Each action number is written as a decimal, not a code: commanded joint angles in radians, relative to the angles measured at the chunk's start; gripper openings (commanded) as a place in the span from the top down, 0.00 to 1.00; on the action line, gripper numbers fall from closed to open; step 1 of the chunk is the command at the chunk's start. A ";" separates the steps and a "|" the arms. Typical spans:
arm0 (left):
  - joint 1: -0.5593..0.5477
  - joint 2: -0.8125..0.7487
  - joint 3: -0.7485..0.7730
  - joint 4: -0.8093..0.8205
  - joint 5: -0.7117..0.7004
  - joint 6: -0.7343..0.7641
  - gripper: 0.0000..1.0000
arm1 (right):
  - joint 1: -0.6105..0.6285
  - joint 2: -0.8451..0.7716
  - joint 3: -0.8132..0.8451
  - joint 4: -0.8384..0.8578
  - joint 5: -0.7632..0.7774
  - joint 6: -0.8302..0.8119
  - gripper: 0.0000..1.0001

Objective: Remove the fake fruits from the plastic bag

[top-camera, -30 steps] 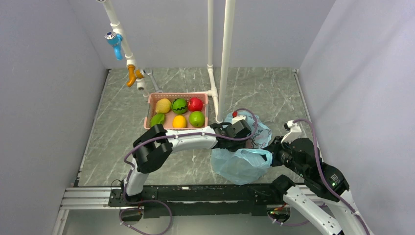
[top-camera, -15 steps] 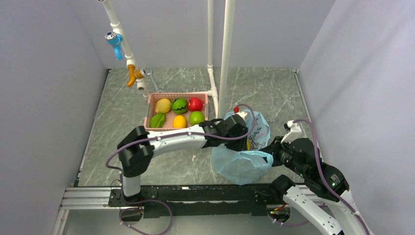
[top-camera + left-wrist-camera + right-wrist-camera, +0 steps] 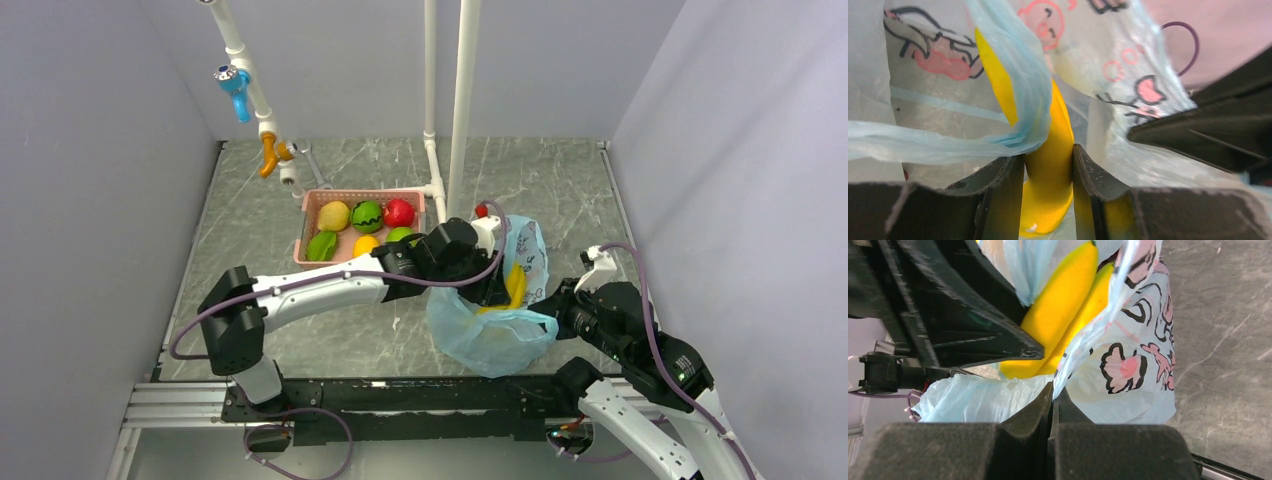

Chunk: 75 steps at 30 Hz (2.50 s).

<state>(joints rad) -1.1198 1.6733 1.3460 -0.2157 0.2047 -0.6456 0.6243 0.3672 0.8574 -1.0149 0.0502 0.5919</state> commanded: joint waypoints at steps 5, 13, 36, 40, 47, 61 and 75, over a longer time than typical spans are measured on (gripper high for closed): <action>0.029 -0.148 0.043 0.006 0.065 0.139 1.00 | 0.005 0.023 0.027 0.038 0.042 0.006 1.00; 0.063 -0.236 0.013 -0.021 0.095 0.173 1.00 | 0.004 0.044 0.046 0.040 0.073 0.012 1.00; 0.202 -0.559 -0.103 -0.260 -0.331 0.191 1.00 | 0.005 0.045 0.032 0.053 0.076 0.017 1.00; 0.217 -0.576 -0.120 -0.411 -0.663 0.043 1.00 | 0.005 0.047 0.033 0.053 0.074 0.015 1.00; 0.282 -0.452 -0.084 -0.594 -0.788 -0.030 1.00 | 0.004 0.044 0.032 0.053 0.070 0.016 1.00; 0.572 -0.119 0.052 -0.465 -0.570 0.185 1.00 | 0.004 0.020 0.039 0.049 0.079 0.019 1.00; 0.609 0.036 0.106 -0.438 -0.541 0.394 0.88 | 0.004 0.022 0.023 0.052 0.084 0.021 1.00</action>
<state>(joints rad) -0.5117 1.7145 1.4410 -0.6880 -0.3771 -0.3283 0.6243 0.3927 0.8700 -1.0077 0.1120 0.6064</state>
